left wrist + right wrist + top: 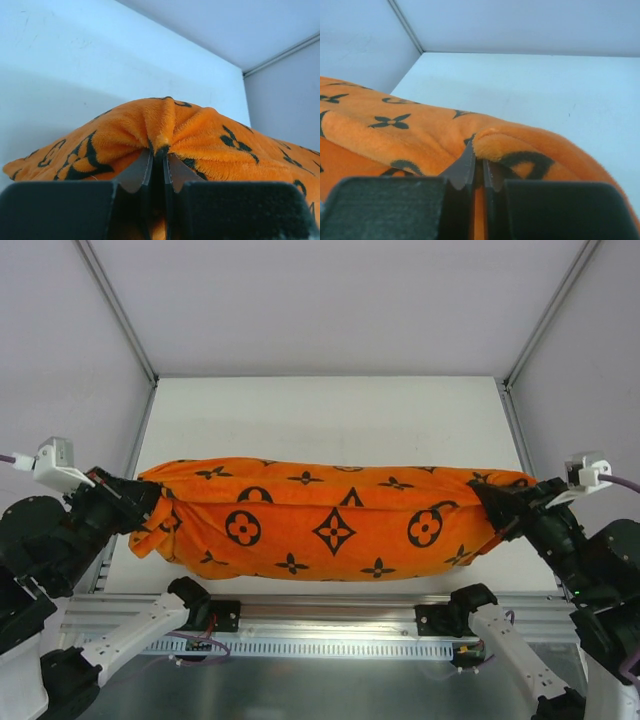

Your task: Remove the pillowcase from the pillow

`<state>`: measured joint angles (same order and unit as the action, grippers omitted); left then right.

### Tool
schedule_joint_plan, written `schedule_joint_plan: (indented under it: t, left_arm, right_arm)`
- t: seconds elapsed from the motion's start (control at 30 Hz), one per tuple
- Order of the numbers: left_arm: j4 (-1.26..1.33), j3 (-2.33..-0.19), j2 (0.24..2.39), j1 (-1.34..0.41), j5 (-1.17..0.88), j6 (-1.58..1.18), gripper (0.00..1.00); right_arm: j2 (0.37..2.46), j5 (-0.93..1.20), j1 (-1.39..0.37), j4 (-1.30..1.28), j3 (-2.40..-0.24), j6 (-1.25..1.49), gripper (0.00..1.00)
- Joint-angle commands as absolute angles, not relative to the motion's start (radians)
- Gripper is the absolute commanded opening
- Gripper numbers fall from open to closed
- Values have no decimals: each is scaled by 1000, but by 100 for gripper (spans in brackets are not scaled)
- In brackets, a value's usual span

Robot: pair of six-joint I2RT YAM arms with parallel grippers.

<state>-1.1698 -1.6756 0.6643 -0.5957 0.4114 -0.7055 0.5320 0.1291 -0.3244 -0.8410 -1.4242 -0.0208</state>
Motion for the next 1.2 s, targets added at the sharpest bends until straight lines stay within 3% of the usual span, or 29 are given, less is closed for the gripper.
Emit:
schedule_joint_plan:
  t: [0.0, 0.17, 0.23, 0.27, 0.3, 0.37, 0.4, 0.47, 0.67, 0.97, 1.17]
  left_arm:
    - [-1031, -1620, 699, -583, 596, -677, 0]
    - [-950, -1631, 957, -577, 716, -600, 0]
    - [-922, -1685, 1058, -504, 657, -586, 2]
    - [-904, -1718, 1163, -461, 587, -557, 24]
    - [-905, -1750, 1217, -421, 515, -551, 46]
    - [-911, -1857, 1363, -332, 301, -507, 98]
    - [-937, -1887, 1400, -322, 261, -502, 99]
    - [-966, -1939, 1457, -319, 203, -500, 99]
    - [-965, -1813, 1408, -318, 199, -512, 99]
    - [-920, -1462, 1261, -319, 103, -541, 99]
    - [-867, -1321, 1206, -318, 81, -554, 97]
  right_arm:
    - [583, -80, -313, -732, -1390, -86, 1]
    - [928, -196, -301, -686, -1460, -132, 1]
    - [1044, -198, -288, -649, -1491, -162, 1]
    - [1107, -187, -273, -655, -1523, -169, 1]
    - [1231, -163, -243, -682, -1619, -164, 36]
    - [1339, -146, -229, -815, -1730, -149, 81]
    - [1397, -131, -227, -851, -1776, -123, 99]
    - [1384, -104, -229, -861, -1795, -100, 96]
    - [1215, -61, -230, -756, -1562, -92, 96]
    - [1025, -26, -232, -707, -1166, -37, 96]
    - [1017, 29, -232, -675, -1080, -17, 96]
